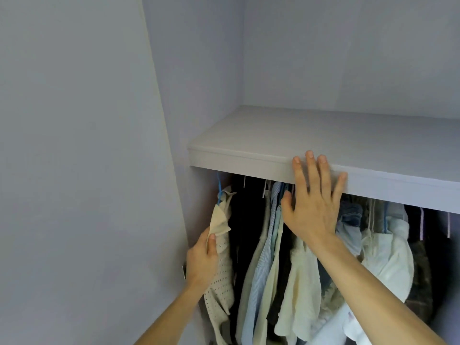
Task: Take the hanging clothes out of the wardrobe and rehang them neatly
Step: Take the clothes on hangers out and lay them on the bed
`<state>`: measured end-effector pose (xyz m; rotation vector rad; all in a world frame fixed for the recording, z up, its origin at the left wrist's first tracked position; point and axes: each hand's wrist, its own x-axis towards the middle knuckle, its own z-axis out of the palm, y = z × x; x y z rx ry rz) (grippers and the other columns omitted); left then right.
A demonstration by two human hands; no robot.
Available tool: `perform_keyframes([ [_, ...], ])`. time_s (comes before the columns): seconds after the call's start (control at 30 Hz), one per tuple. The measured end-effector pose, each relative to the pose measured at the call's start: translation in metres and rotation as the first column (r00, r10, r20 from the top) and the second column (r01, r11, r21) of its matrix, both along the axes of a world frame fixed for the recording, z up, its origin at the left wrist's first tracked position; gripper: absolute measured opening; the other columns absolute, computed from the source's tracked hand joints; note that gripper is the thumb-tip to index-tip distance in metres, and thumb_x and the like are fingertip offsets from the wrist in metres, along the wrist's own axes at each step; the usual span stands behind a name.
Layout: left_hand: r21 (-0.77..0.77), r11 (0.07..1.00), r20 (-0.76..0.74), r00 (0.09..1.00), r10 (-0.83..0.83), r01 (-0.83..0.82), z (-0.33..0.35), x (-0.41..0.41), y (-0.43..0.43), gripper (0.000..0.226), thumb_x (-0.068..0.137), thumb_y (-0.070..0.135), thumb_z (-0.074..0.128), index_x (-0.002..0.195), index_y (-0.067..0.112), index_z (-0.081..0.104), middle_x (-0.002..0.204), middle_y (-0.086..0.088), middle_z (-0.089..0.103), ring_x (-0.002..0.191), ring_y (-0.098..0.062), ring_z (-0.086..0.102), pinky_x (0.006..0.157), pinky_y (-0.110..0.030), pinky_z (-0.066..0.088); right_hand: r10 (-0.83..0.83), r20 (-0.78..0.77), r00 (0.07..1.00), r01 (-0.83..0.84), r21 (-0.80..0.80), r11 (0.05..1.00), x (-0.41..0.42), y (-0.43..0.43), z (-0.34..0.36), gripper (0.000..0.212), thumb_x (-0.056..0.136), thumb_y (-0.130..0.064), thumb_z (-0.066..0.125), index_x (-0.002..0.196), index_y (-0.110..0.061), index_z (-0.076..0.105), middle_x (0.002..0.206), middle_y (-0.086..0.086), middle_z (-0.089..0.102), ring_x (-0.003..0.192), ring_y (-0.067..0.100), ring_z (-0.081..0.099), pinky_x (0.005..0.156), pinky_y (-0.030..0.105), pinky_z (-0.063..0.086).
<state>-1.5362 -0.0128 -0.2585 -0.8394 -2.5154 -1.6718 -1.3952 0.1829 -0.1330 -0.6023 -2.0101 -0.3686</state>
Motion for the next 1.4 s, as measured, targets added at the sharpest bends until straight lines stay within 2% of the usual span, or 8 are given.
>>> perform_keyframes([
  [0.13, -0.066, 0.998, -0.006, 1.0, 0.006, -0.006, -0.005, 0.02, -0.047, 0.033, 0.106, 0.034, 0.04, 0.133, 0.039, 0.059, 0.074, 0.002, 0.07, 0.065, -0.016, 0.062, 0.061, -0.024, 0.05, 0.32, 0.092, 0.943, -0.297, -0.205, 0.933, 0.002, -0.031, -0.039, 0.067, 0.088, -0.022, 0.057, 0.151, -0.01, 0.037, 0.162, 0.008, 0.025, 0.151, 0.024, 0.02, 0.121, 0.054, 0.02],
  [0.27, -0.14, 0.99, 0.034, 0.999, 0.023, -0.018, -0.011, 0.055, -0.091, 0.033, 0.104, 0.036, 0.043, 0.134, 0.045, 0.055, 0.066, 0.002, 0.064, 0.052, -0.017, 0.053, 0.051, -0.026, 0.043, 0.572, 0.068, 0.817, -0.385, -0.674, 0.631, 0.006, -0.063, -0.081, 0.06, 0.097, -0.032, 0.055, 0.152, -0.021, 0.034, 0.161, -0.011, 0.024, 0.145, 0.011, 0.028, 0.115, 0.035, 0.034],
  [0.4, -0.268, 0.962, 0.016, 0.998, 0.064, -0.057, -0.01, 0.104, -0.145, 0.029, 0.104, 0.044, 0.04, 0.122, 0.063, 0.051, 0.068, 0.001, 0.066, 0.053, -0.016, 0.052, 0.056, -0.032, 0.047, 0.755, 0.118, 0.645, -0.308, -0.864, 0.398, -0.001, -0.081, -0.1, 0.063, 0.099, -0.043, 0.051, 0.155, -0.031, 0.023, 0.162, -0.018, 0.014, 0.114, -0.004, 0.055, 0.094, 0.026, 0.049],
  [0.57, -0.415, 0.874, -0.166, 0.965, 0.201, -0.254, -0.018, 0.186, -0.209, 0.038, 0.1, 0.055, 0.034, 0.135, 0.047, 0.045, 0.08, 0.016, 0.071, 0.066, -0.01, 0.066, 0.058, -0.028, 0.053, 0.917, 0.207, 0.341, -0.328, -0.888, 0.323, -0.008, -0.12, -0.119, 0.06, 0.097, -0.054, 0.049, 0.152, -0.037, 0.03, 0.155, -0.02, 0.027, 0.137, 0.004, 0.038, 0.111, 0.03, 0.037],
  [0.7, -0.47, 0.782, -0.329, 0.904, 0.274, -0.409, -0.024, 0.256, -0.255, 0.03, 0.103, 0.045, 0.037, 0.128, 0.039, 0.052, 0.094, 0.015, 0.075, 0.072, -0.012, 0.069, 0.053, -0.026, 0.055, 0.973, 0.204, 0.112, -0.448, -0.863, 0.233, -0.002, -0.176, -0.132, 0.034, 0.09, -0.066, 0.049, 0.104, -0.037, 0.06, 0.103, -0.022, 0.055, 0.101, 0.006, 0.057, 0.085, 0.027, 0.047],
  [0.77, -0.498, 0.725, -0.346, 0.875, 0.338, -0.477, -0.021, 0.292, -0.28, 0.031, 0.104, 0.043, 0.035, 0.129, 0.038, 0.053, 0.098, 0.017, 0.074, 0.074, -0.008, 0.07, 0.053, -0.023, 0.055, 0.978, 0.21, 0.018, -0.514, -0.837, 0.189, 0.006, -0.209, -0.139, 0.046, 0.087, -0.074, 0.045, 0.087, -0.03, 0.06, 0.085, -0.013, 0.053, 0.079, 0.01, 0.056, 0.07, 0.03, 0.049],
  [1.1, -0.647, 0.344, -0.347, 0.664, 0.662, -0.681, 0.018, 0.42, -0.379, 0.036, 0.096, 0.059, 0.043, 0.098, 0.036, 0.07, 0.08, 0.018, 0.069, 0.068, -0.001, 0.063, 0.055, -0.023, 0.051, 0.92, 0.188, -0.344, -0.613, -0.787, -0.069, 0.067, -0.388, -0.13, 0.06, 0.077, -0.088, 0.035, 0.079, -0.032, 0.056, 0.077, -0.013, 0.052, 0.065, 0.002, 0.053, 0.055, 0.016, 0.033],
  [1.4, -0.4, 0.599, 0.206, 0.569, 0.796, -0.693, 0.051, 0.404, -0.43, 0.026, 0.096, 0.032, 0.058, 0.122, 0.035, 0.063, 0.09, 0.015, 0.065, 0.077, 0.008, 0.058, 0.068, -0.005, 0.042, 0.851, 0.216, -0.479, -0.631, -0.759, -0.162, 0.118, -0.505, -0.111, 0.04, 0.085, -0.066, 0.056, 0.093, -0.026, 0.058, 0.087, -0.009, 0.054, 0.074, 0.01, 0.053, 0.063, 0.023, 0.037],
])
